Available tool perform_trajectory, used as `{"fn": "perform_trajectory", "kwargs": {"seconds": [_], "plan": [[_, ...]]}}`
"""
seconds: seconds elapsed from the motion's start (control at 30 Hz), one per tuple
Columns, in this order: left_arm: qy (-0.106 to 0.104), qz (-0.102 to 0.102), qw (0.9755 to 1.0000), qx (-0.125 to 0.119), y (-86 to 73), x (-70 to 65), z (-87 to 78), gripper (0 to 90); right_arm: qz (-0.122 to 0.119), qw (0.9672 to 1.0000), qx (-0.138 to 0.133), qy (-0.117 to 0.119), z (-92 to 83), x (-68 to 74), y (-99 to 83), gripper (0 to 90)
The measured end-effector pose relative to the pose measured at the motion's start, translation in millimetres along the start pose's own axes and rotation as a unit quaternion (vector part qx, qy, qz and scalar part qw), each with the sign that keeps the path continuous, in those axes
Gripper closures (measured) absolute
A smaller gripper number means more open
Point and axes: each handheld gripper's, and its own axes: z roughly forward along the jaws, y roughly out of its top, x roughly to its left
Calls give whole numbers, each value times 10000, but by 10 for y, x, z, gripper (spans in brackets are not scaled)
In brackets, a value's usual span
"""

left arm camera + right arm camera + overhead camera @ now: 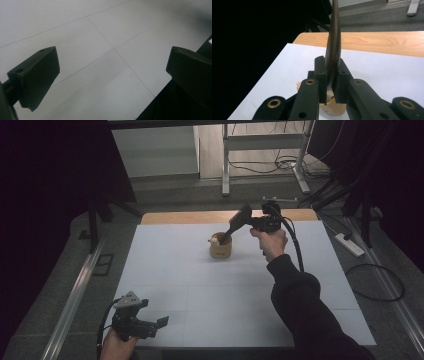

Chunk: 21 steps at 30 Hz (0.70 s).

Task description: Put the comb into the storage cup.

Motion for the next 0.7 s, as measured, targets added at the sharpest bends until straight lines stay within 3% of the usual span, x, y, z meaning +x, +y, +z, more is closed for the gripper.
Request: {"fn": "perform_trajectory", "kwargs": {"seconds": [0.7], "plan": [[-43,-62,10000,-1,-2,17,-3,0,130,9997,167,89,174,-32,-105,839]]}}
